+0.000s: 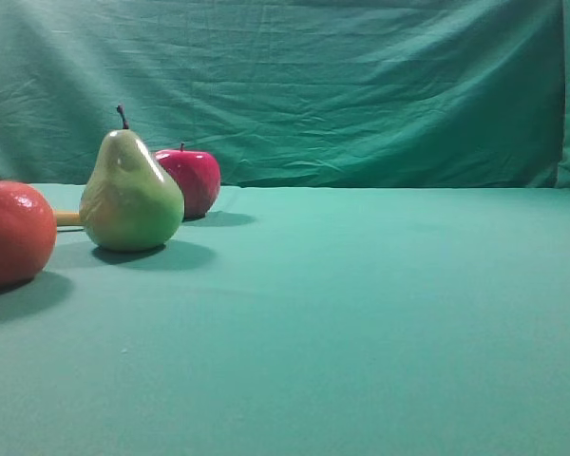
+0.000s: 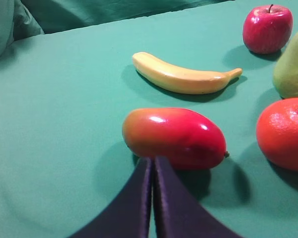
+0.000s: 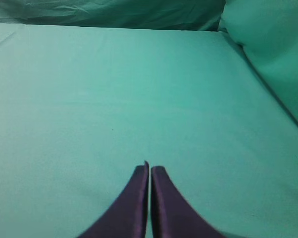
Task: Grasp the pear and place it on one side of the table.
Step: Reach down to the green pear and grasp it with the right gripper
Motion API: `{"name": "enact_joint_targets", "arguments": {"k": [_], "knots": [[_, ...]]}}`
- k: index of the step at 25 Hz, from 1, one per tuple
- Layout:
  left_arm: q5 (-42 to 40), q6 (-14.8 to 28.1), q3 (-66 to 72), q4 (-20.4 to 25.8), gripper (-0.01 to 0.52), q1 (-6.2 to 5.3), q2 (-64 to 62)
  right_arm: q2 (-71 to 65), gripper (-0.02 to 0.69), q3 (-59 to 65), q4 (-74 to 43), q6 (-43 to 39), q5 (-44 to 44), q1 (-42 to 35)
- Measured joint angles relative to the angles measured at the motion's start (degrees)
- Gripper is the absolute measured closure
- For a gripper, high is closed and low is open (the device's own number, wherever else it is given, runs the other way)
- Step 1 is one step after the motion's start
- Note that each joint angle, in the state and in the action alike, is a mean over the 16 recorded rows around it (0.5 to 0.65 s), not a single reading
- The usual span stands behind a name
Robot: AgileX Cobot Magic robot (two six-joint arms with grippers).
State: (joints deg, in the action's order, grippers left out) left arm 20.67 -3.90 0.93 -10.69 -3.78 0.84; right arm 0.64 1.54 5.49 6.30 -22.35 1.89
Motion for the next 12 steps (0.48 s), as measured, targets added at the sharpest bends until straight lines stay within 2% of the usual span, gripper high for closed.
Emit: {"name": "enact_joint_targets", "arguments": {"k": [6, 12], "knots": [[0.0, 0.0, 0.0, 0.0, 0.514, 0.0, 0.0, 0.0, 0.665, 0.0, 0.3, 0.5, 1.2, 0.0], [0.0, 0.0, 0.0, 0.0, 0.514, 0.0, 0.0, 0.0, 0.665, 0.0, 3.6, 0.5, 8.1, 0.0]]}}
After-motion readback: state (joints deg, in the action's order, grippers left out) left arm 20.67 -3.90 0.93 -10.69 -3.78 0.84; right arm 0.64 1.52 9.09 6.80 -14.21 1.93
